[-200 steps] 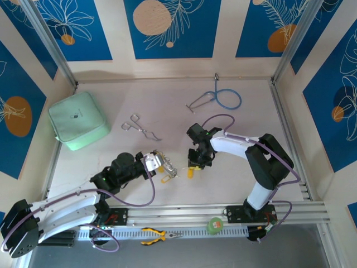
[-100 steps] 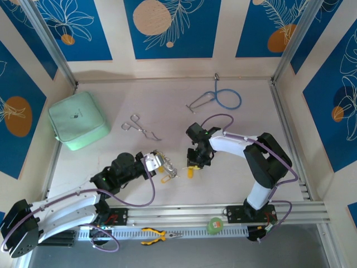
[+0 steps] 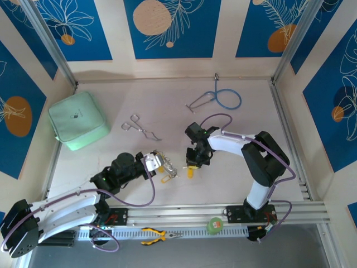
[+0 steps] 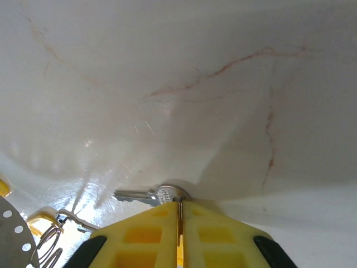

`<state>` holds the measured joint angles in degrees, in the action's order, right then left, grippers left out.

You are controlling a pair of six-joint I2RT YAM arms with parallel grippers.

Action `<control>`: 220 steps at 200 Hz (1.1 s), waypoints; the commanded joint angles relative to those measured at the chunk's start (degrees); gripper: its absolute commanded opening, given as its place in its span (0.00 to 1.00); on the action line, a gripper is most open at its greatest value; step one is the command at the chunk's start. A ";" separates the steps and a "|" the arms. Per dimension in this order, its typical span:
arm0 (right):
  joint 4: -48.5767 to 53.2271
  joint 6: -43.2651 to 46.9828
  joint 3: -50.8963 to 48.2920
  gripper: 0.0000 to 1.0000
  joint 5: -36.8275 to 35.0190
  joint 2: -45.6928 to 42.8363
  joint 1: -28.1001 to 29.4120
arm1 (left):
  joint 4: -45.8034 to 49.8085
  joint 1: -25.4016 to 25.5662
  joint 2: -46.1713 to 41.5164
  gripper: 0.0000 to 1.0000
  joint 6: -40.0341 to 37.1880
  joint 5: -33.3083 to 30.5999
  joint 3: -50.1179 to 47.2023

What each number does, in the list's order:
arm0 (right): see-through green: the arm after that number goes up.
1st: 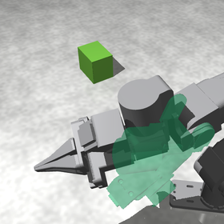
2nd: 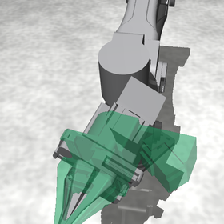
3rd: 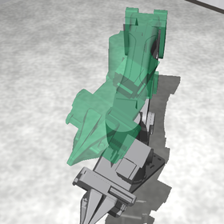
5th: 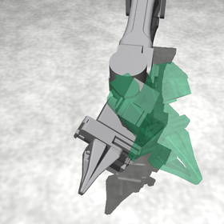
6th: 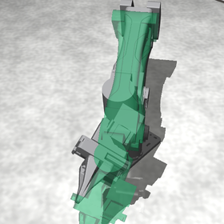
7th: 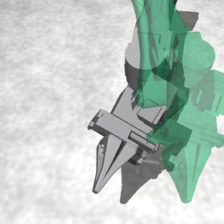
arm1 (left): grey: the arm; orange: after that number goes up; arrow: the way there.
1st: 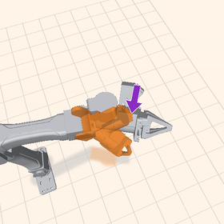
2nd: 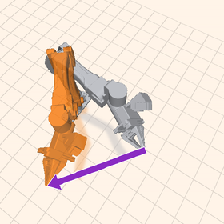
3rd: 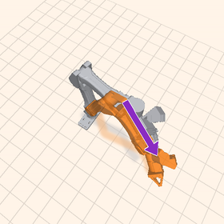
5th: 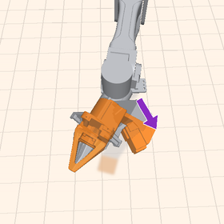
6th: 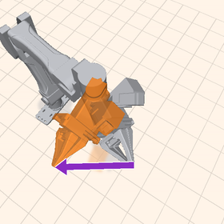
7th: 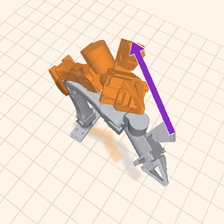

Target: Put the keys on the keyring

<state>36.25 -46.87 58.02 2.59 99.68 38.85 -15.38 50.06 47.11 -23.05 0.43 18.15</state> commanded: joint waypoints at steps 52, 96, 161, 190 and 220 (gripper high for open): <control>0.71 2.73 0.97 0.00 -2.37 -5.43 1.32 | -0.89 0.65 -0.44 0.00 -1.08 1.38 0.83; -9.91 20.80 -4.46 0.00 -3.37 -20.17 4.74 | 0.12 0.79 -0.69 0.00 0.56 3.03 1.27; -19.29 51.64 -11.40 0.00 18.67 -34.58 3.44 | -5.26 0.83 -0.61 0.00 8.78 7.49 -0.39; -16.30 59.14 -10.42 0.00 22.37 -34.83 3.62 | -4.96 0.83 -0.60 0.00 10.78 10.44 -0.23; -13.69 63.05 -9.64 0.00 17.93 -33.04 4.39 | -4.53 0.83 -0.28 0.00 11.16 10.77 -0.31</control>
<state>19.68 8.97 47.18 20.49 65.47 42.65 -17.10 50.17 47.07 -13.82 8.82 17.89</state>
